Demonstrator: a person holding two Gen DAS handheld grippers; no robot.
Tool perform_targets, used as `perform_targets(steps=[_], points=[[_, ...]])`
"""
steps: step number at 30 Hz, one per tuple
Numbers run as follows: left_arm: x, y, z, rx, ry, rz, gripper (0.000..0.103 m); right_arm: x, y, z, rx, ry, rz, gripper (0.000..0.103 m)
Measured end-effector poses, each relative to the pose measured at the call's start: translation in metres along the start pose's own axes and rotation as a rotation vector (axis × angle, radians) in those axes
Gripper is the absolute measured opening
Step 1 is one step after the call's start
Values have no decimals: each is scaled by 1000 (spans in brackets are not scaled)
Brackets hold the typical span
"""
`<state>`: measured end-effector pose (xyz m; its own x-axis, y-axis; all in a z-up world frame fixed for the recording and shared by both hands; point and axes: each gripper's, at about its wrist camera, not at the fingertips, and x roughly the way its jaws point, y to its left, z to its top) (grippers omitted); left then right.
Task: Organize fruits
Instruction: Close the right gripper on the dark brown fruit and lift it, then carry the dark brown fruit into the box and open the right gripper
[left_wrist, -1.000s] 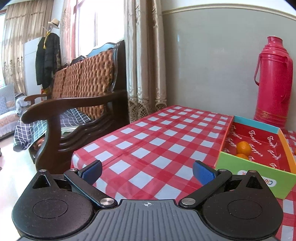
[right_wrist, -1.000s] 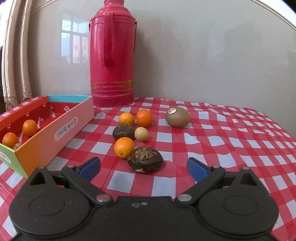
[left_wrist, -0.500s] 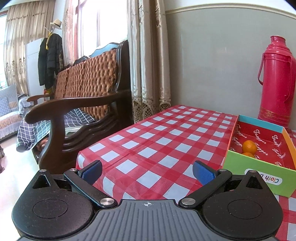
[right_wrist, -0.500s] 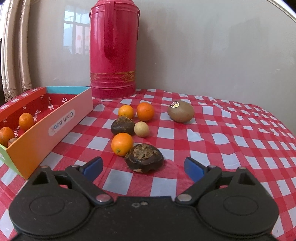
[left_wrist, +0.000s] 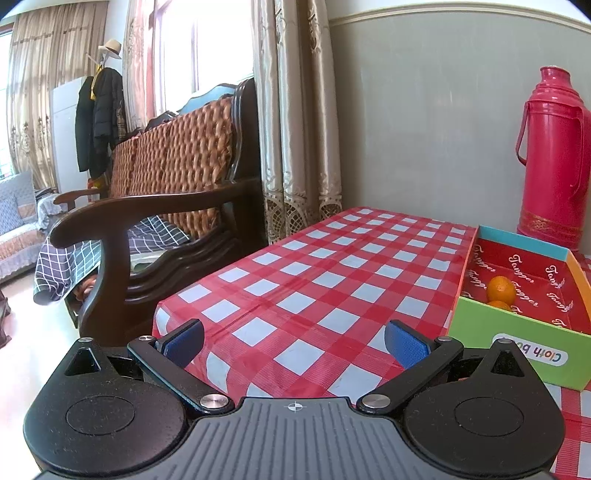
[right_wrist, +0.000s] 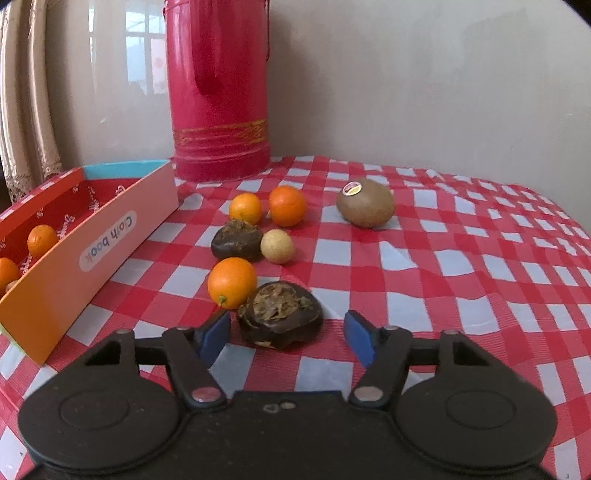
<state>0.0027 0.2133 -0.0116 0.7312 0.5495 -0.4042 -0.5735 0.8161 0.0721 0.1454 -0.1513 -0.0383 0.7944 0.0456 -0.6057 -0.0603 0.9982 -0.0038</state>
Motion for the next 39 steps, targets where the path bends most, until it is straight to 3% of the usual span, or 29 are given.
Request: perform_targets(steps=[4,7,25,30,39], points=[[0,-1,0,6,-1,-2,103,1,1,1,-2,4,3,56],[0,-2,0,8,-1,-2,103,0,1,1,3,-4,13,42],[-3,-7,1,25,-4,-7,103,-21,-1,0,33,-66,58,41],[-4,0,1,-9,-5,10,103,-31,13,2,8,-95,98,41],[1,13,0,-47,8,32,103,-53,61,22,-26,-158,271,41]])
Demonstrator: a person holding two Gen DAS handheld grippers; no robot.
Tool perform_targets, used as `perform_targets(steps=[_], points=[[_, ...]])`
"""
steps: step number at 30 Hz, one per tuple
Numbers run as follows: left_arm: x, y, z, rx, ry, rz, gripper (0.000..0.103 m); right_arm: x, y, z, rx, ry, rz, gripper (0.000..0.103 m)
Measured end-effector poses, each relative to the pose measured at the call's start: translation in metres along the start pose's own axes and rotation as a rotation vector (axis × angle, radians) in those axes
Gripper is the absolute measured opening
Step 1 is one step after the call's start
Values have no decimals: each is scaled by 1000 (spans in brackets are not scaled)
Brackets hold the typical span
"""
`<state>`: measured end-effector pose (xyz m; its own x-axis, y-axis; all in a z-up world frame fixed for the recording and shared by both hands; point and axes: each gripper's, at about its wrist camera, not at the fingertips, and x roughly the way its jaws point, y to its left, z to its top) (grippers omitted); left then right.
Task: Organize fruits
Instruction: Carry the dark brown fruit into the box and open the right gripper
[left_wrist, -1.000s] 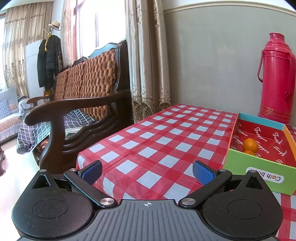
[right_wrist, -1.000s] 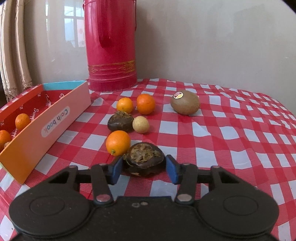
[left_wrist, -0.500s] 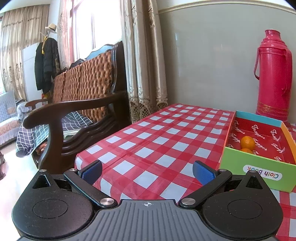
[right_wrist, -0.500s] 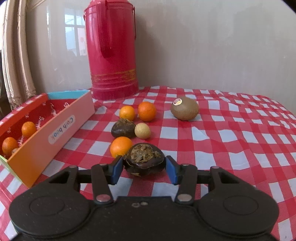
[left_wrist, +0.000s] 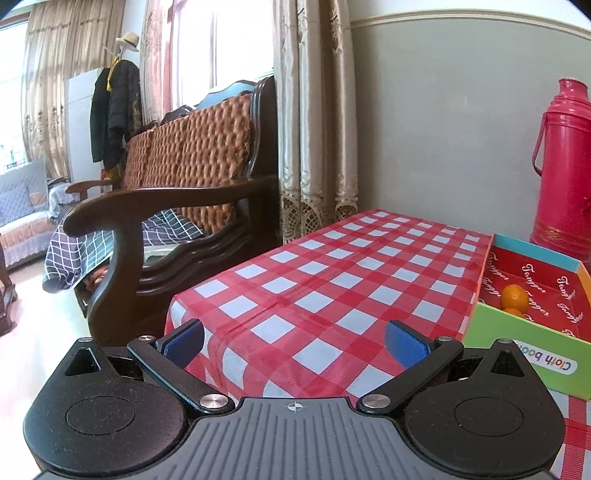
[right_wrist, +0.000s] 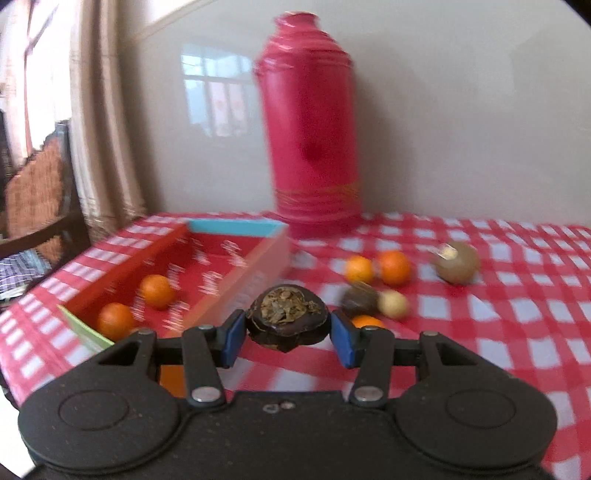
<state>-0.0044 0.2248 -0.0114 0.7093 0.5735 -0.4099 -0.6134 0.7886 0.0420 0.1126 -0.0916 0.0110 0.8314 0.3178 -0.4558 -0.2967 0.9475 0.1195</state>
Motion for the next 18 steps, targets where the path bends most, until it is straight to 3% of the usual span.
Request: perform_targets(steps=[7,14,18], points=[[1,3,0,-5,-2,3,103,13,43,9,-69,-2,84,41],[1,4,0,-10,-2,1,103,26,59,1,-109,41,95,42],[1,5,-1,-9,-2,-1,103,24,62,-1,-128,39,93,48]])
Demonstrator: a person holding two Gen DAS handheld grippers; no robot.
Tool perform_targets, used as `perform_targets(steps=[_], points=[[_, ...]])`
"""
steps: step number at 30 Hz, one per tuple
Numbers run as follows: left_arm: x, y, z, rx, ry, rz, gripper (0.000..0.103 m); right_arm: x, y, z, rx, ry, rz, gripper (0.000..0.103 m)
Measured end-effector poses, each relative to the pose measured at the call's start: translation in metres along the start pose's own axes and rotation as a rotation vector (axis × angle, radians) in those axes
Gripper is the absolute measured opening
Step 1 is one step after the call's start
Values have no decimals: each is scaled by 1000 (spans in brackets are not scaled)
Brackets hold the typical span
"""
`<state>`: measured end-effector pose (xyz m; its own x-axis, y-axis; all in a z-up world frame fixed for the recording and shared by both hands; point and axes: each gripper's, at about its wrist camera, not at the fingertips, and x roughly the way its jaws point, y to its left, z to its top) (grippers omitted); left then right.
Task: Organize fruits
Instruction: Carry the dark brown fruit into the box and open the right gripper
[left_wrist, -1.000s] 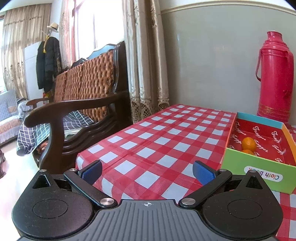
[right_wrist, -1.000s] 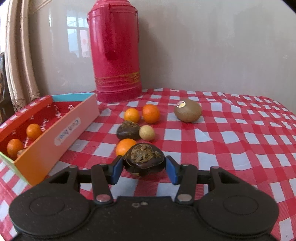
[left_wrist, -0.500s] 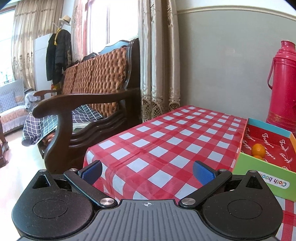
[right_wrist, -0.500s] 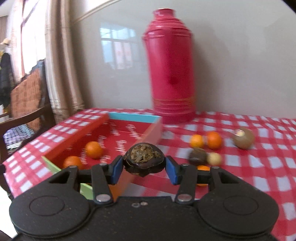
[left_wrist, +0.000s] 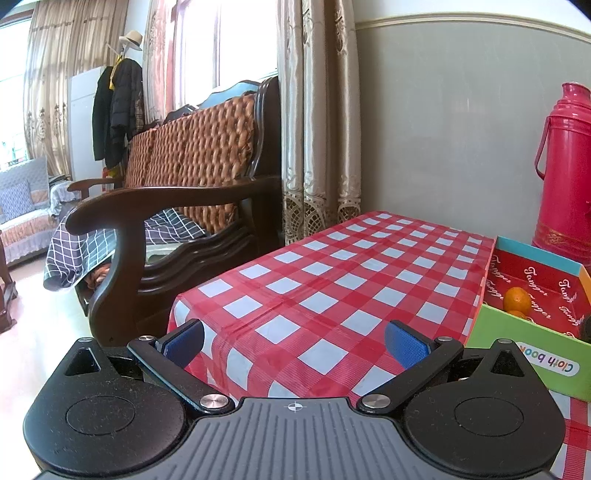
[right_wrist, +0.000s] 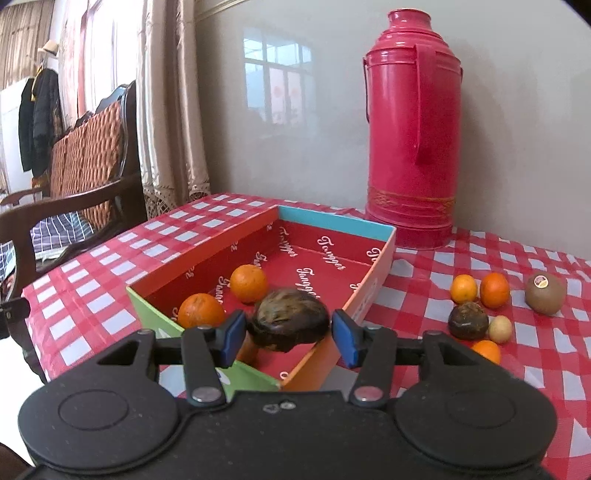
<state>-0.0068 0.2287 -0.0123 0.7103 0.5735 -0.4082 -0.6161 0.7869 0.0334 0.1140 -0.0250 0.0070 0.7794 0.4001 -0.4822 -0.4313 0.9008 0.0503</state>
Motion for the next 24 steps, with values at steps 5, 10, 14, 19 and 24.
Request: perform_targets(steps=[5,10,14,19,24], points=[[-1,-3,0,14,-5,-8,103,-5,-3,0,24,-19,3,55],[-2,-7,0,27,-7,-12,103,-11,-9,-1,32,-26,-8,62],[-2,-10,1,23,1,-19,103,-17,-16,-4,44,-39,-29,72],[-7,-21,0,43,-6,-31,103,-30,-33,-8,54,-77,-85,84],[-14,-39,0,80,-26,-61,103,-49,-63,-19,91,-119,-200,89]])
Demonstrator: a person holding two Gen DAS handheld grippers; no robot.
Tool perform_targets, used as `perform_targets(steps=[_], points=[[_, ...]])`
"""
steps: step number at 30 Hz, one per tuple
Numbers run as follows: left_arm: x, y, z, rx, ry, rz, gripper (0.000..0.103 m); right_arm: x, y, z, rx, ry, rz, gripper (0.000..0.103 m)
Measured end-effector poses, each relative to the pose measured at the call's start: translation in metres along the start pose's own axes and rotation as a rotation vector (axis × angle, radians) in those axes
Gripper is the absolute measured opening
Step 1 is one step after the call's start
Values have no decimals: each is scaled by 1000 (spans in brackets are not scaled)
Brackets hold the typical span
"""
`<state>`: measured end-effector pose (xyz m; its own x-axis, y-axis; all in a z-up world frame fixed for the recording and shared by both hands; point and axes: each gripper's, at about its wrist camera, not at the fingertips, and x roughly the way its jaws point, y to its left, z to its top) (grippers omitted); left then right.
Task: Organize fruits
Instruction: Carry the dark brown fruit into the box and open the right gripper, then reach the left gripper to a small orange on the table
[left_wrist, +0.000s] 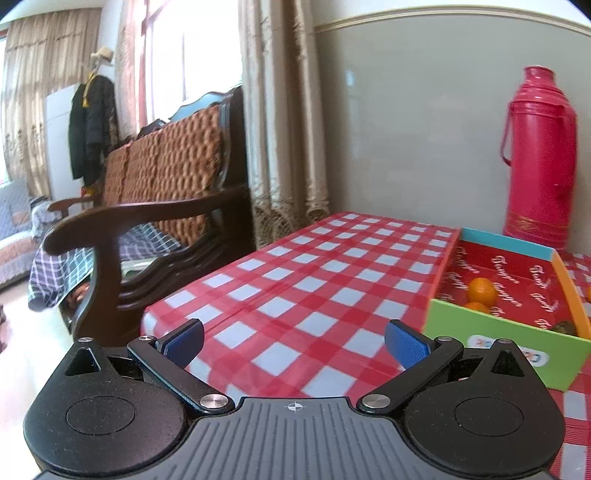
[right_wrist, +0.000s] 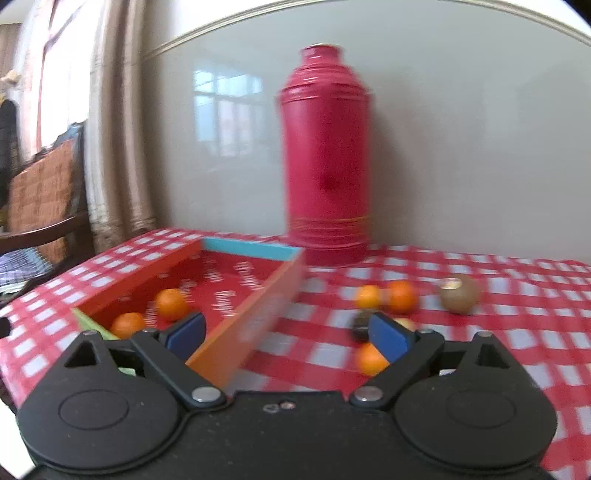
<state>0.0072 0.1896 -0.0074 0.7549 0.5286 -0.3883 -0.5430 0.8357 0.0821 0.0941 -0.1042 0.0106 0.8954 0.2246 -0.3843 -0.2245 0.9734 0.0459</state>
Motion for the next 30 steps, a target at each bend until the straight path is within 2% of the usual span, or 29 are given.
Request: perform_targets(steps=[7,9,14,19,30], points=[[-12,-31,2,45,-27,-53,103,-10,-46,-14,99,1,-145,91],[-18,-40,1,61,-44,-76,103,-14,-58,-19,117,-12,-207,95],[-29,-71,2,125,-71,-164,103,-28,-87,-29,150,-56,-390,97],[-40,-103,5,170,-92,-257,103,-45,-118,-36,215,-98,-505,98],[-70,-196,2,302,-119,-490,103,-69,-150,-49,230,-88,-572,98]])
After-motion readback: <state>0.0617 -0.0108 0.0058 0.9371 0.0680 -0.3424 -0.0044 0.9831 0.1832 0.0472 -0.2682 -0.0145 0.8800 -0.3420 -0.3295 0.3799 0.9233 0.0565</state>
